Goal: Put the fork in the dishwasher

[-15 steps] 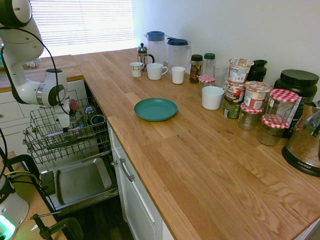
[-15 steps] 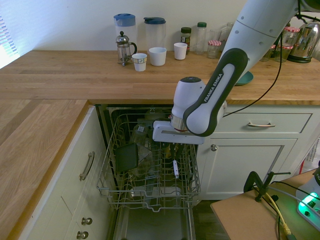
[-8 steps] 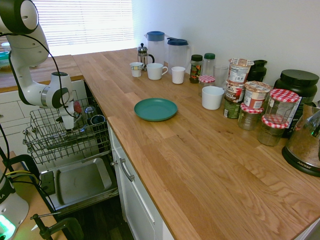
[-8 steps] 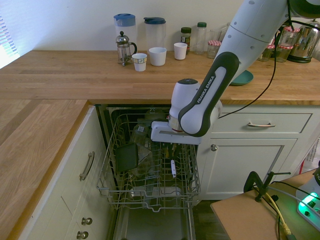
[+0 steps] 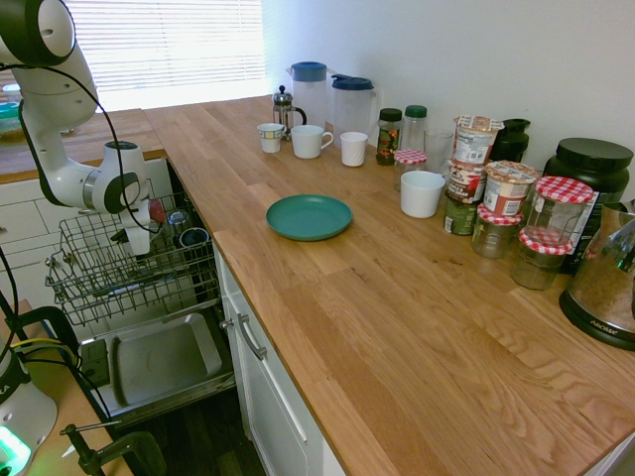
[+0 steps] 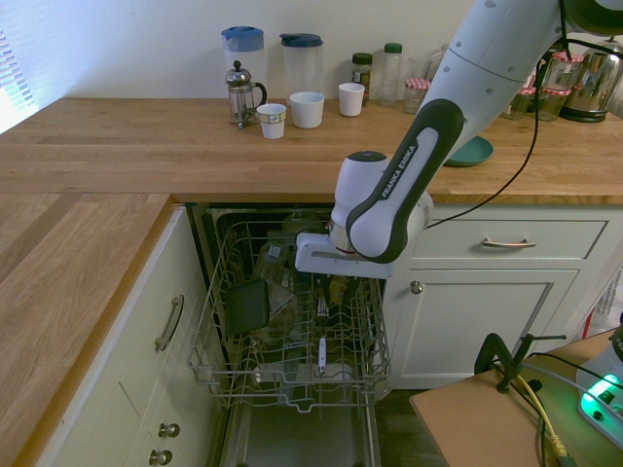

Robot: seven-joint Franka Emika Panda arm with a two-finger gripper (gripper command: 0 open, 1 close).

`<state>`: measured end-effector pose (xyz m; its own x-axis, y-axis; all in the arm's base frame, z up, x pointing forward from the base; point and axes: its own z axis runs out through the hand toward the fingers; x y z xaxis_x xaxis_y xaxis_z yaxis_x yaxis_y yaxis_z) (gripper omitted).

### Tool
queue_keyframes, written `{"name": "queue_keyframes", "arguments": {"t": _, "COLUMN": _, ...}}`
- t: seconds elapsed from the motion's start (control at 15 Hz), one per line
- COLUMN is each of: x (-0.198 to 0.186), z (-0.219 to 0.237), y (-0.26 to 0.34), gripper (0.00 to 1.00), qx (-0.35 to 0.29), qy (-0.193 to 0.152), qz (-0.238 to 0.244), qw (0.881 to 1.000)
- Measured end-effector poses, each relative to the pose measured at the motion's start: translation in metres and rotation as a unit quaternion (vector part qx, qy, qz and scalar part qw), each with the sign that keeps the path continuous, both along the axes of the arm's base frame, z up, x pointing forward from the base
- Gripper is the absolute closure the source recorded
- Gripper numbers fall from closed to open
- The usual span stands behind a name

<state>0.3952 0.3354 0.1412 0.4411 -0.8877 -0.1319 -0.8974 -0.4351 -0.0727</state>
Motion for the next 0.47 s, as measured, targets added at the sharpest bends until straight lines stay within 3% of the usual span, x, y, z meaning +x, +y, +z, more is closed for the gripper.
{"name": "queue_keyframes", "arguments": {"t": 0.47, "x": -0.033, "z": 0.113, "y": 0.008, "gripper": 0.0, "qx": -0.026, "qy": -0.034, "qz": -0.002, "qw": 0.999}}
